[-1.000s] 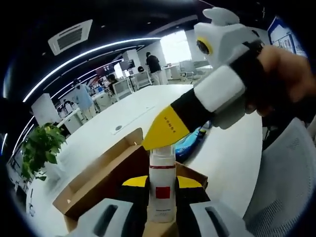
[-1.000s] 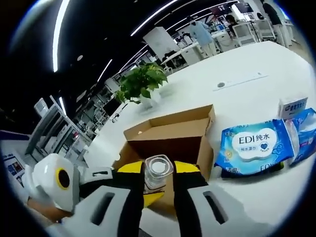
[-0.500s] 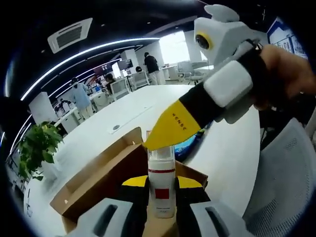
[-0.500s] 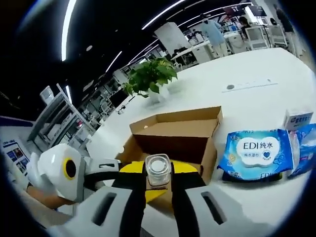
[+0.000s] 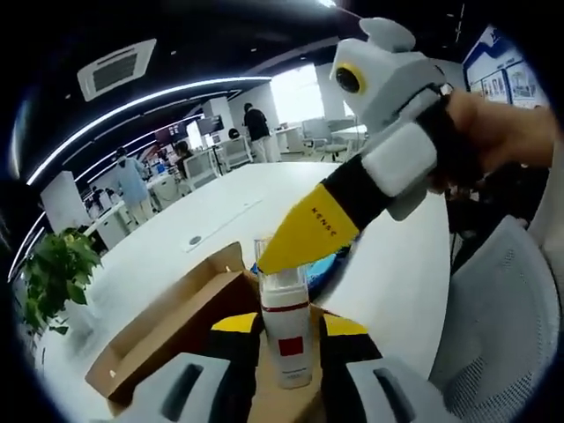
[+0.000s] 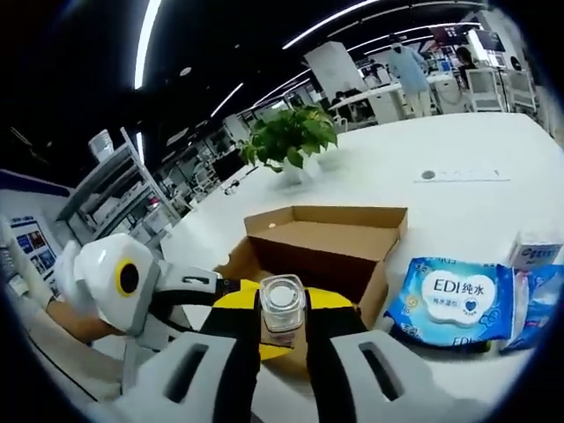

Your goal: Operate the shoe box by opening the lid, removing the specified soft item, and placing it in the target area until the item is outside and the box remains undamaged.

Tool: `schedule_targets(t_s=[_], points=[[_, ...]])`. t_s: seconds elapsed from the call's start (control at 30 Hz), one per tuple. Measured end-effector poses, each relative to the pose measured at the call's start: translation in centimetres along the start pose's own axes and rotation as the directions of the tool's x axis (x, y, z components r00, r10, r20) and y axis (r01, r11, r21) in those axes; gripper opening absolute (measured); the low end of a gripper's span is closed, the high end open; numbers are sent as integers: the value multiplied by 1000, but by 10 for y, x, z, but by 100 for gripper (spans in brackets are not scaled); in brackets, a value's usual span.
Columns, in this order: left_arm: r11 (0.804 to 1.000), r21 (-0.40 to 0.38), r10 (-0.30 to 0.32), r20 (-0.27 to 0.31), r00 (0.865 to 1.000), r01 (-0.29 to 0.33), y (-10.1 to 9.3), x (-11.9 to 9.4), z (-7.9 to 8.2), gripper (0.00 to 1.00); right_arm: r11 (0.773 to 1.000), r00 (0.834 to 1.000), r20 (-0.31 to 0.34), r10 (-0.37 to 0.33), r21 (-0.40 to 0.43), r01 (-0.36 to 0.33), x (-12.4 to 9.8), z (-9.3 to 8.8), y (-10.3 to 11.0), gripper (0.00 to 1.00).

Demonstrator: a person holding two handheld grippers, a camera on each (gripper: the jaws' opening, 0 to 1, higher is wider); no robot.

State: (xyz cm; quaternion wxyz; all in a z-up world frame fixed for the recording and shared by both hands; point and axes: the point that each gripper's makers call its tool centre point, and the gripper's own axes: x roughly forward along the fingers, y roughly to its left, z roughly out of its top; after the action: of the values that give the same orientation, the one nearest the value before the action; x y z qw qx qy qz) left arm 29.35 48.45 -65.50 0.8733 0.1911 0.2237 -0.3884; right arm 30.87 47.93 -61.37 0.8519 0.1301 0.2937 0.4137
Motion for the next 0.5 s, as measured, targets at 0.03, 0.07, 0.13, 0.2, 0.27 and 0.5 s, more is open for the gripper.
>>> schedule_targets(t_s=[0.03,0.07,0.13,0.2,0.27,0.5], points=[[1000,-4,-2,2,1000,2,1,-1,0,28,1000,1000,1,4,-8,-4,0,1,0,15],[1000,-9,-4,6,1000,4,2,-2,1,28,1000,1000,0,9,-16,-9,-1,2,1,15],[1000,-24,-12,10,1000,12,3,-5,1,29,999,1000,-4,24,-34,-24,-2,3,2,15],[999,-31,-23,16,1000,24,3,-7,2,31,998,999,-12,36,-56,-37,-3,4,3,15],[999,-40,-31,22,999,32,5,-9,2,34,996,999,-15,47,-72,-48,-5,5,4,15],[994,-96,-53,25,998,56,11,-21,-2,43,985,995,-34,90,-143,-94,-11,13,3,16]])
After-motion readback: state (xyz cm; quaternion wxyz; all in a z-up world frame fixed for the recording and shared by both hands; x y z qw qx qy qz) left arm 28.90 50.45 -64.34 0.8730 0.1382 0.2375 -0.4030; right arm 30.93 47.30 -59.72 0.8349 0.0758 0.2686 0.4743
